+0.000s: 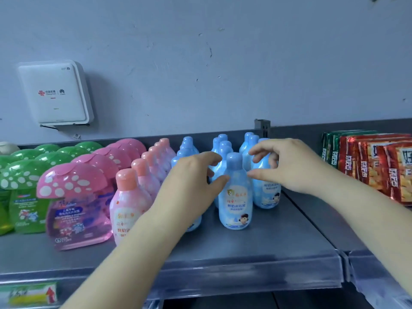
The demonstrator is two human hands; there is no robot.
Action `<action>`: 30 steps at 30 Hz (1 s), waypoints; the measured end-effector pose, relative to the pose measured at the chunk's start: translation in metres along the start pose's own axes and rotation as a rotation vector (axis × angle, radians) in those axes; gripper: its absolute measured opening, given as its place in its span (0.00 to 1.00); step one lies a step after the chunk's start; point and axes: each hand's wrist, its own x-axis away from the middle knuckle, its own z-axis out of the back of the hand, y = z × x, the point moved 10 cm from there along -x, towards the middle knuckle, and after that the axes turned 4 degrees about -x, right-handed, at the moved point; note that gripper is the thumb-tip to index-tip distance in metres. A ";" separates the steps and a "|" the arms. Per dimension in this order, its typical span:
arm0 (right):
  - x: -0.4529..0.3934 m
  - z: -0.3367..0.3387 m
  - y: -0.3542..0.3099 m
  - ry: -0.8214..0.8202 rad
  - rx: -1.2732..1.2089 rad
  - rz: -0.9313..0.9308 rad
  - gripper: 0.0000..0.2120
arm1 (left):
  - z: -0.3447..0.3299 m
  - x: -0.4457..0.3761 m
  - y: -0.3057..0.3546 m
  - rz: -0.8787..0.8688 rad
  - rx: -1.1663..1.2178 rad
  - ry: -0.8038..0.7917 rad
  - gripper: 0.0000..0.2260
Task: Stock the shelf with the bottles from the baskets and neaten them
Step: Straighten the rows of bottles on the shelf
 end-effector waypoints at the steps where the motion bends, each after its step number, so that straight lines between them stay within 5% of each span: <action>1: 0.003 -0.007 0.006 -0.008 -0.020 -0.016 0.17 | -0.008 0.003 -0.003 0.036 0.023 -0.001 0.15; 16: 0.026 -0.040 0.024 0.091 -0.327 -0.015 0.15 | -0.031 0.026 -0.020 0.134 0.145 0.165 0.15; 30: 0.029 -0.049 0.017 0.123 -0.292 0.007 0.22 | -0.027 0.035 -0.030 0.147 0.161 0.217 0.12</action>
